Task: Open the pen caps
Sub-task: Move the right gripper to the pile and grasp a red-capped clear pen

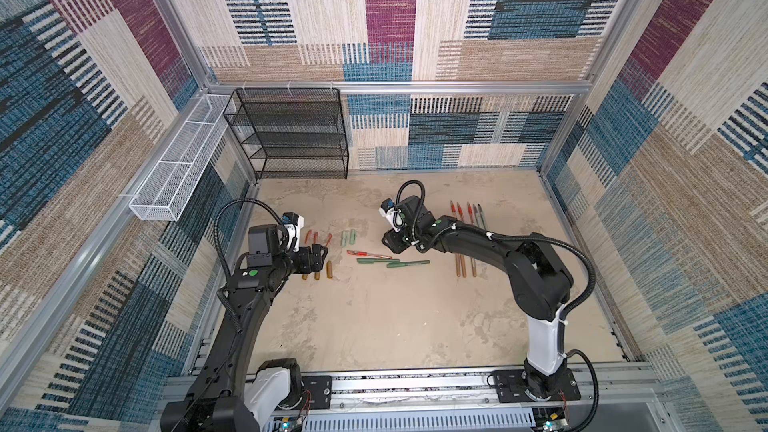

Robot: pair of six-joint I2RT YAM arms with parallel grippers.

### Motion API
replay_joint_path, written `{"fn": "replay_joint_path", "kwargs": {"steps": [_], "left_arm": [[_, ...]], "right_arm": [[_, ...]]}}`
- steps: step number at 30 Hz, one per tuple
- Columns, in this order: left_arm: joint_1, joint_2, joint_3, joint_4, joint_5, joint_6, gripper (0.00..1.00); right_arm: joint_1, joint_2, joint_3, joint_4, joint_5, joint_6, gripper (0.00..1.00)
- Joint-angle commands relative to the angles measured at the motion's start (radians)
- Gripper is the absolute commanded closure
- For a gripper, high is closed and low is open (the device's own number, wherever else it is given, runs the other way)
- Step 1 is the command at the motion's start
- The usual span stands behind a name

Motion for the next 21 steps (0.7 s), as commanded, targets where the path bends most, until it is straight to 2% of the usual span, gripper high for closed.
{"fn": "replay_joint_path", "kwargs": {"steps": [1,10,21], "left_arm": [[0.002,-0.008,-0.003,0.004,0.003,0.008,0.13],[0.009,-0.002,0.004,-0.007,0.002,0.009,0.13],[0.012,-0.001,-0.004,0.011,0.007,0.004,0.13]], "right_arm": [[0.01,0.055,0.055,-0.036,-0.016,-0.091,0.53],[0.033,0.183,0.192,-0.117,-0.056,-0.157,0.57],[0.033,0.257,0.238,-0.135,-0.051,-0.175,0.64]]}}
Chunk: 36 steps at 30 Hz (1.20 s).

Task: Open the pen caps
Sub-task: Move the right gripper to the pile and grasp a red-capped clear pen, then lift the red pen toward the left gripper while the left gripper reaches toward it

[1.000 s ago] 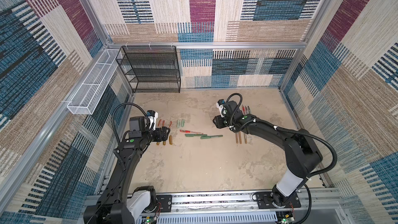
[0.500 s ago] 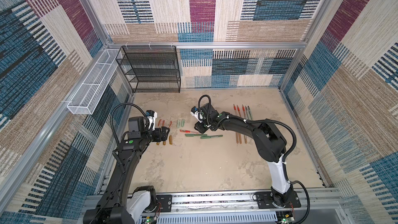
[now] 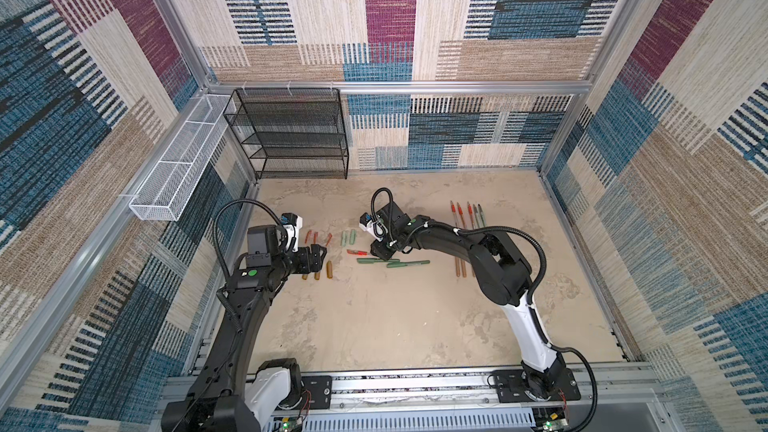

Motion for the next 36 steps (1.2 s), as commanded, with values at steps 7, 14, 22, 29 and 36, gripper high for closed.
{"fn": "replay_joint_path", "kwargs": {"steps": [7,14,22,29,36], "left_arm": [[0.004,-0.002,-0.004,0.016,0.006,0.005,0.13],[0.005,-0.002,-0.005,0.019,0.009,0.002,0.13],[0.004,-0.007,-0.005,0.013,0.009,0.001,0.13],[0.005,-0.007,-0.001,0.011,0.025,0.002,0.13],[0.005,-0.009,0.016,0.022,0.173,-0.046,0.13]], "right_arm": [[0.002,-0.002,-0.029,-0.016,0.007,-0.055,0.67],[0.002,-0.018,-0.06,-0.037,0.008,-0.122,0.74],[0.0,-0.039,-0.081,-0.049,0.032,-0.175,0.86],[-0.03,-0.103,-0.089,-0.028,0.045,-0.146,0.91],[-0.051,-0.265,-0.194,0.074,0.045,-0.011,0.92]]}}
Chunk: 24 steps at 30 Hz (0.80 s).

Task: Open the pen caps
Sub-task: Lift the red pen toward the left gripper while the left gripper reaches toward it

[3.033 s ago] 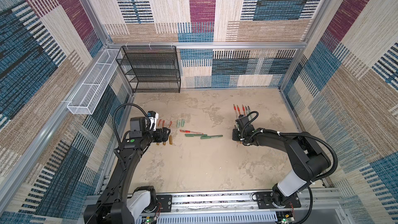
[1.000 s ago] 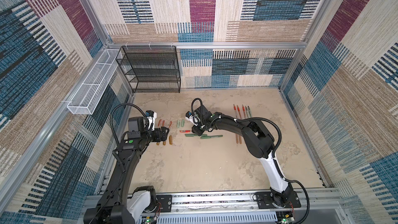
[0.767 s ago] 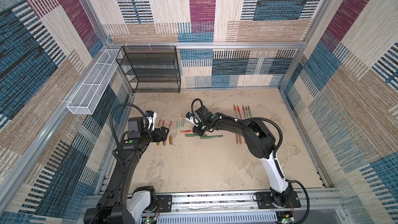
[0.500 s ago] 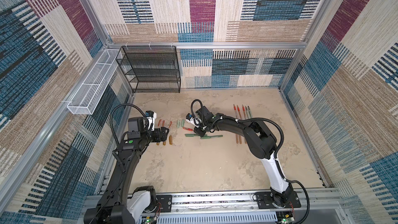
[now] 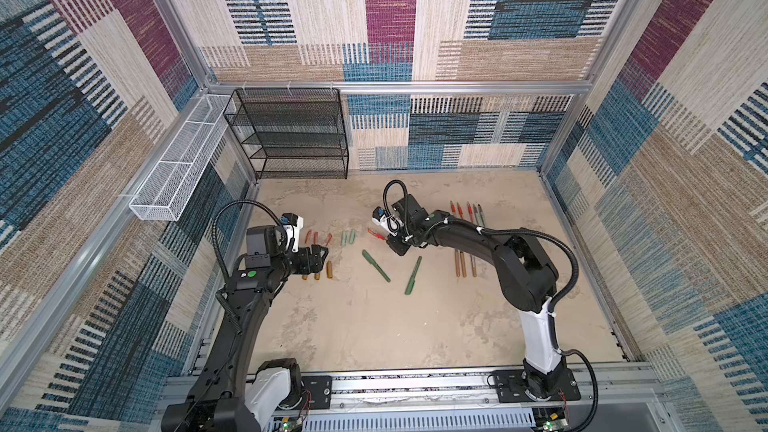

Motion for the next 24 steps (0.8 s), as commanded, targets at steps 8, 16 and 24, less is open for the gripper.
{"fn": "replay_joint_path", "kwargs": {"steps": [8,16,24], "left_arm": [[-0.031,0.057,0.129,0.002,0.258,-0.157,0.0],[-0.105,0.144,0.224,0.153,0.293,-0.352,0.08],[-0.17,0.179,0.125,0.407,0.369,-0.522,0.18]], "right_arm": [[0.072,-0.324,-0.306,0.334,0.054,0.414,0.94],[0.197,-0.489,-0.497,0.566,0.205,0.707,0.95],[0.28,-0.479,-0.467,0.557,0.249,0.753,0.95]]}}
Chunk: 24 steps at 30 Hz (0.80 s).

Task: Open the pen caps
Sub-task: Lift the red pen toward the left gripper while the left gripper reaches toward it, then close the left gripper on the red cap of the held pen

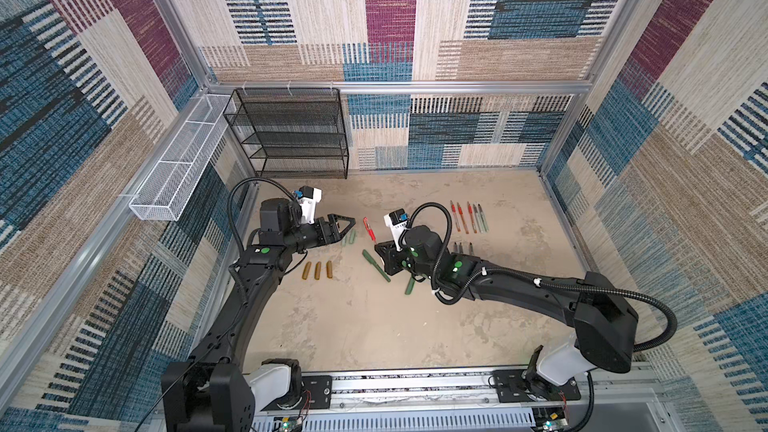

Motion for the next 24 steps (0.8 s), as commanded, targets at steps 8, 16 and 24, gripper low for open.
{"fn": "replay_joint_path", "kwargs": {"steps": [8,16,24], "left_arm": [[-0.06,0.03,-0.017,0.146,0.028,-0.087,0.3],[-0.068,0.04,-0.029,0.174,0.027,-0.095,0.64],[-0.068,0.037,-0.037,0.178,0.014,-0.091,0.97]], "right_arm": [[0.043,0.015,0.025,0.088,0.009,0.055,0.96],[0.055,0.031,0.038,0.109,-0.028,0.05,0.96],[0.057,0.049,0.04,0.109,-0.034,0.038,0.96]]}}
